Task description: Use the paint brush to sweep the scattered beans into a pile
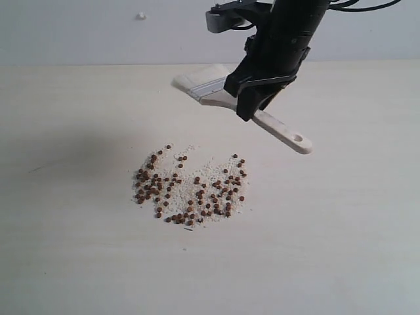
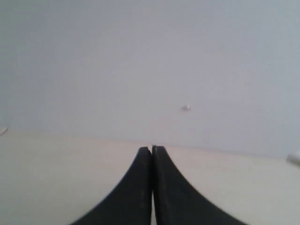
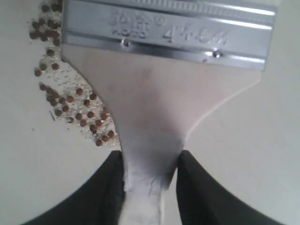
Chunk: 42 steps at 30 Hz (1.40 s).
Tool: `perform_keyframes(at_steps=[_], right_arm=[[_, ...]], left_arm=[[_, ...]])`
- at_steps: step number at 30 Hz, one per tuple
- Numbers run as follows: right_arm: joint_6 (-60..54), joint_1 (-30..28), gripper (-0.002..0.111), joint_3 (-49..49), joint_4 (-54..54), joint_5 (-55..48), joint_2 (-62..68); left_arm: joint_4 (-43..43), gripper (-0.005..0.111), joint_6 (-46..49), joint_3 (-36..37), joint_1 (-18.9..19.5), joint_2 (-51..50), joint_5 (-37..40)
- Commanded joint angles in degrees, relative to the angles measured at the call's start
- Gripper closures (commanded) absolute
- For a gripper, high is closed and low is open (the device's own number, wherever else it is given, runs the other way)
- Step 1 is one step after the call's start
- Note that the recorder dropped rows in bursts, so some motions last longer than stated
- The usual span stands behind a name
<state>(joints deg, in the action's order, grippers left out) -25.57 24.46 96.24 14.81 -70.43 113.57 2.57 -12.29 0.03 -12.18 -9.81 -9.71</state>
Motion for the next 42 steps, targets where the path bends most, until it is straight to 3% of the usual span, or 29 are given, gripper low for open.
perform_keyframes(at_steps=[1,7,11,14,19,23,27,29,31,35,42], right_arm=[[-5.43,0.21,0.108,-0.01,6.45,0.47,-1.34],[-11.82,0.21,0.108,-0.01,12.89,0.47,-2.9],[-13.1,0.21,0.108,0.14,16.87,0.47,-4.51],[-12.37,0.21,0.108,1.01,17.89,0.47,-5.86],[-10.1,0.21,0.108,3.17,16.62,0.47,-5.91],[-9.98,0.21,0.108,5.26,13.54,0.47,-4.4],[-10.08,0.21,0.108,8.76,11.31,0.47,-1.86],[-10.19,0.21,0.108,11.76,10.68,0.47,-0.02],[-10.19,0.21,0.108,15.45,10.36,0.47,2.12],[-10.19,0.01,0.108,23.12,9.9,0.47,6.54],[-8.4,-2.43,0.108,28.38,17.56,0.47,11.09]], left_arm=[[2.82,0.107,0.27,-0.03,0.2,0.41,-16.08],[20.09,0.107,1.15,-0.03,0.2,-0.93,-29.06],[26.83,0.107,1.98,-3.99,0.2,-7.41,-32.32],[30.88,0.107,6.28,-10.35,0.2,-15.87,-32.44],[50.83,0.105,10.37,-24.95,0.2,-33.76,-35.97],[64.46,0.083,10.43,-38.79,0.2,-47.09,-37.03],[69.47,0.041,12.29,-48.32,-0.42,-57.51,-33.27],[72.16,0.03,15.8,-51.98,-1.97,-61.08,-28.58],[76.99,0.029,20.69,-55.09,-4.42,-63.96,-20.74],[85.0,0.029,21.6,-58.56,-8.98,-67.79,-9.95],[85.92,0.029,31.4,-59.52,-11.78,-72.11,-8.39]])
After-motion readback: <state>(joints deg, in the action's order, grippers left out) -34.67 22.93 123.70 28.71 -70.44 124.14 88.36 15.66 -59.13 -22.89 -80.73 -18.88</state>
